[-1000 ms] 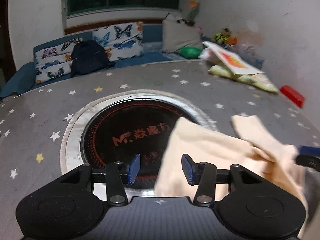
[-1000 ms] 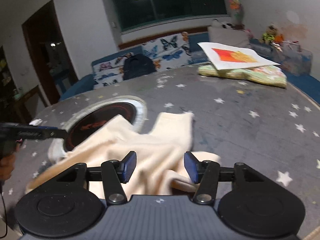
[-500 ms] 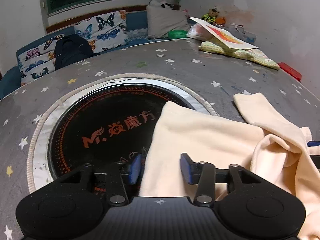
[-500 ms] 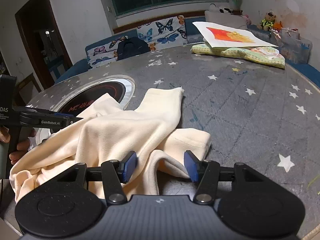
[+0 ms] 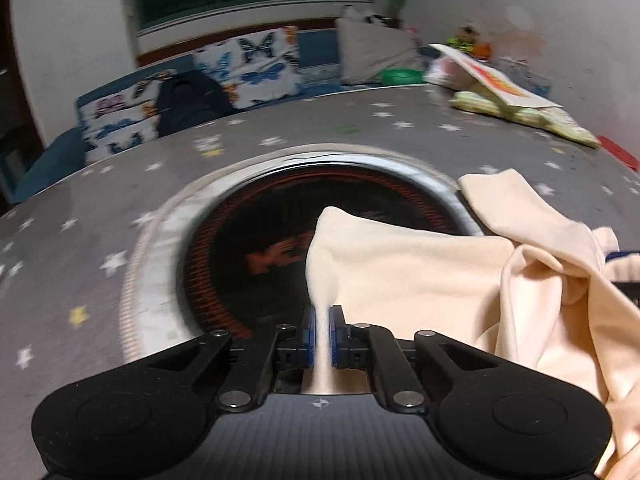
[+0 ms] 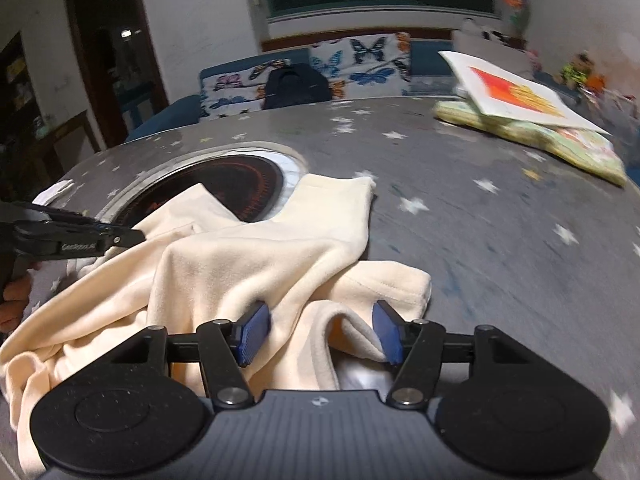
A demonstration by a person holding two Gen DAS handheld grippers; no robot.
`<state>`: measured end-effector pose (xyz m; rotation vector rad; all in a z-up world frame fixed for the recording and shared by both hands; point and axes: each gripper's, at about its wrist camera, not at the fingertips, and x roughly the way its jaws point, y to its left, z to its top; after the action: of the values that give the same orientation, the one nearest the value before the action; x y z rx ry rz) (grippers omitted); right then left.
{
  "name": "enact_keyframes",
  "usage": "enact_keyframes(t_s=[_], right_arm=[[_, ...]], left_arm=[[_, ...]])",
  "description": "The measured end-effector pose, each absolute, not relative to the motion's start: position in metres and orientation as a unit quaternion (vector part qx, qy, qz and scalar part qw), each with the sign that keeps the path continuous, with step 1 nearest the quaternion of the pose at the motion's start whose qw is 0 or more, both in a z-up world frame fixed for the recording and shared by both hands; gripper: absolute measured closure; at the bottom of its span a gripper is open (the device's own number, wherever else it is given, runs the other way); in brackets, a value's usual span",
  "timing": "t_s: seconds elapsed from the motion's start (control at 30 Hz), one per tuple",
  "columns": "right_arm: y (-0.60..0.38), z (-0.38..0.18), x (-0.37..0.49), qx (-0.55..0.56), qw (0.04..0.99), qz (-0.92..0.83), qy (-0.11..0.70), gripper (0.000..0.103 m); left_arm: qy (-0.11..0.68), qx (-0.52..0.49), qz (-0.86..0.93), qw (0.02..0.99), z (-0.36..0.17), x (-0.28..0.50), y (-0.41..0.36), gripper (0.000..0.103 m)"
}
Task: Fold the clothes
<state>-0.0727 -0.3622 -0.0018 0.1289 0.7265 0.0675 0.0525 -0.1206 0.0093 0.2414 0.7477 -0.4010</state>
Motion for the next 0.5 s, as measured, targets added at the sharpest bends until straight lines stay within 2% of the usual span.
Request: enact_keyframes(t_s=[0.3, 0.5], right_arm=[[-0.308, -0.006, 0.002, 0.004, 0.933, 0.097, 0.346, 0.041], [-0.290, -0.011, 0.035, 0.008, 0.930, 0.123, 0.347, 0.039]], left_arm=[[0.366, 0.094, -0.105, 0.920, 0.010, 0.069, -0.062, 0.096], [0.364, 0.078, -0.070, 0.925, 0.011, 0.082, -0.039, 0.096]])
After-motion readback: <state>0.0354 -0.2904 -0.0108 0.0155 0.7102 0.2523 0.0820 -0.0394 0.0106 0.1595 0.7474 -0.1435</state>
